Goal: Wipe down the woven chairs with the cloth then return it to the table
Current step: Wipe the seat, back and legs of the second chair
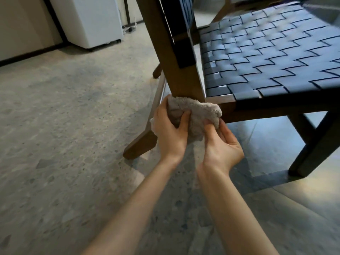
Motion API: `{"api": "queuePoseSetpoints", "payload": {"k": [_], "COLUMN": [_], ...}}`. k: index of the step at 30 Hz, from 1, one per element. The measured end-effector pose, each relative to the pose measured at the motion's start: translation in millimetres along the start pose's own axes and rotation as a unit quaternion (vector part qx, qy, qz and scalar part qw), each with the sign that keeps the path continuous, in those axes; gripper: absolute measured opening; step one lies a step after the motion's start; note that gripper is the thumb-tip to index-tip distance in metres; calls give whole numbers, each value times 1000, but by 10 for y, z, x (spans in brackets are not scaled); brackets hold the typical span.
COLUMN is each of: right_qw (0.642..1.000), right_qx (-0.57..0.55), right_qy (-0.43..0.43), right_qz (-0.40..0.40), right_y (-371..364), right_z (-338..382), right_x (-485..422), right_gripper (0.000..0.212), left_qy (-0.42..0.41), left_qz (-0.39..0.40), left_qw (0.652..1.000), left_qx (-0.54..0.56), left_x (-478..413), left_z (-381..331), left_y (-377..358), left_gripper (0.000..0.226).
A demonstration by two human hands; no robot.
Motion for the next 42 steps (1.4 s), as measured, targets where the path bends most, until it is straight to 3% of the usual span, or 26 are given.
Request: {"api": "queuePoseSetpoints", "payload": {"k": [4,7,9,11,17,24,31,42], "right_qw": [981,915,859,839,842,844,799,765], "right_qx": [51,228,318,338,297,271,239,159], "right_qy": [174,274,331,357,385,406,485,545], "right_qz": [71,190,225,233,233,223,265,302], "right_y": [-157,-271,-323,-386,-689,-838,-1456,-2710], "right_z": [356,434,432,470,659,865,1327,2220], "right_x": [-45,-22,-25,-30,83,217,514,1256], "right_gripper": [27,40,43,42,36,28,27,24], "left_qy": [63,87,89,78,100,54,16,-48], "left_qz": [-50,-48,-18,13,-7,-44,-87,-83], "left_qw": [989,988,991,992,986,993,990,980], "left_qx": [121,115,101,98,136,94,112,172], "left_x": [-16,-91,-154,-193,-362,-596,-1048,-1931], "left_z": [-246,-335,-337,-354,-634,-958,-1555,-2796], "left_y": [-80,-84,-62,-24,87,273,549,1227], "left_gripper": [56,48,42,36,32,27,26,30]}}
Point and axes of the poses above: each hand's wrist, its own x-axis away from the middle knuckle, its own y-axis out of the back of the hand, z = x × y, the point moved 2 cm from there along -x, towards the middle knuckle, and after that the axes turned 2 degrees about -z, right-handed, at the moved point
